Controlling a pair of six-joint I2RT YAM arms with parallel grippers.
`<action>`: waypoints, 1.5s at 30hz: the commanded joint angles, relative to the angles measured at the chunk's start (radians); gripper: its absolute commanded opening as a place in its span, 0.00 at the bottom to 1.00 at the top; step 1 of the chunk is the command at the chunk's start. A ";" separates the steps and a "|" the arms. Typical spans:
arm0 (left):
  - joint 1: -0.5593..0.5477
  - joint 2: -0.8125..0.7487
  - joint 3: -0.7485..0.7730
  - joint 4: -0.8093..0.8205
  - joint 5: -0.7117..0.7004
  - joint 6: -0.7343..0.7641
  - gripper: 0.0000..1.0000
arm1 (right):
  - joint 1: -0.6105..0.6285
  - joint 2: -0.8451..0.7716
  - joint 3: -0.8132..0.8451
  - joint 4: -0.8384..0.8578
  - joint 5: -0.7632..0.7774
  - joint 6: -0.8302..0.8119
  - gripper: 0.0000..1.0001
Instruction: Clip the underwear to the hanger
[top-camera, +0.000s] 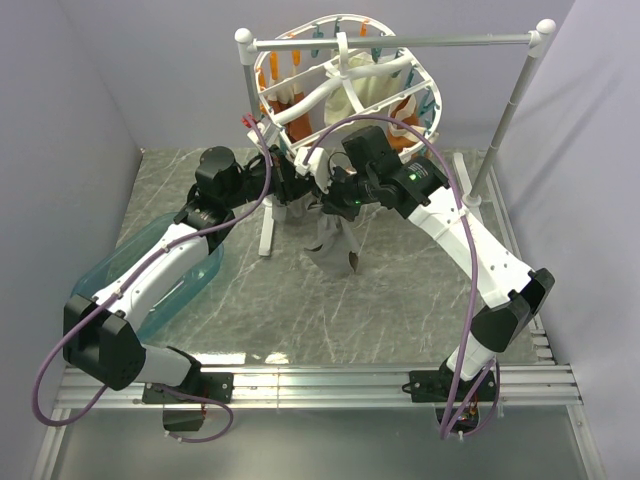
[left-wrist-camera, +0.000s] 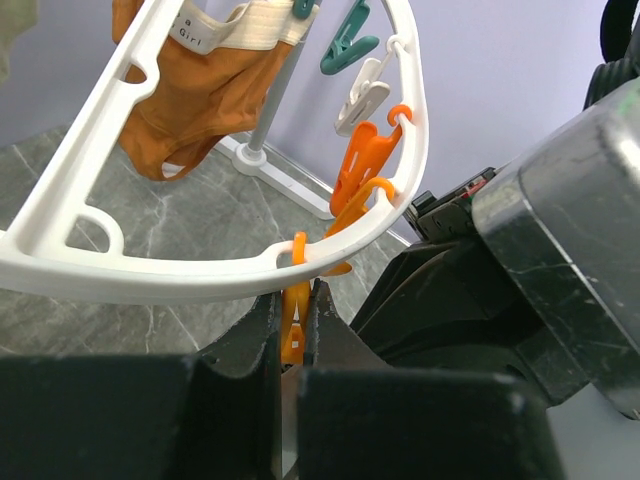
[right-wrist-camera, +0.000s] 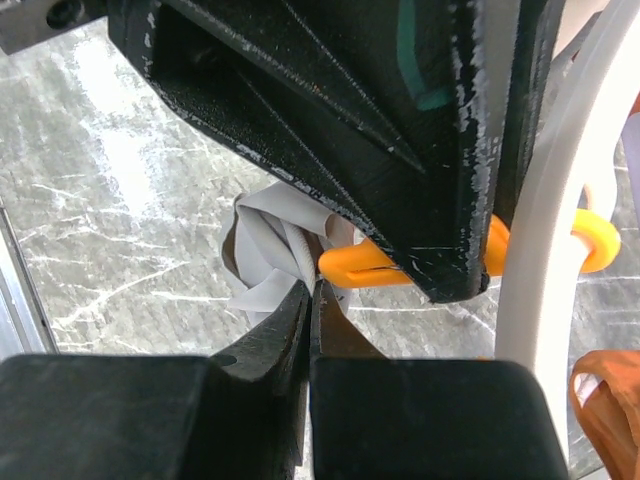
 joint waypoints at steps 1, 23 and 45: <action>-0.021 0.011 0.008 -0.103 0.085 0.016 0.00 | 0.007 -0.003 0.045 -0.009 0.000 0.000 0.00; -0.021 0.020 0.036 -0.157 0.045 0.066 0.00 | 0.009 -0.079 -0.007 -0.011 0.035 -0.021 0.00; -0.021 0.038 0.064 -0.181 0.051 0.050 0.00 | 0.028 -0.126 -0.068 0.060 0.130 -0.020 0.00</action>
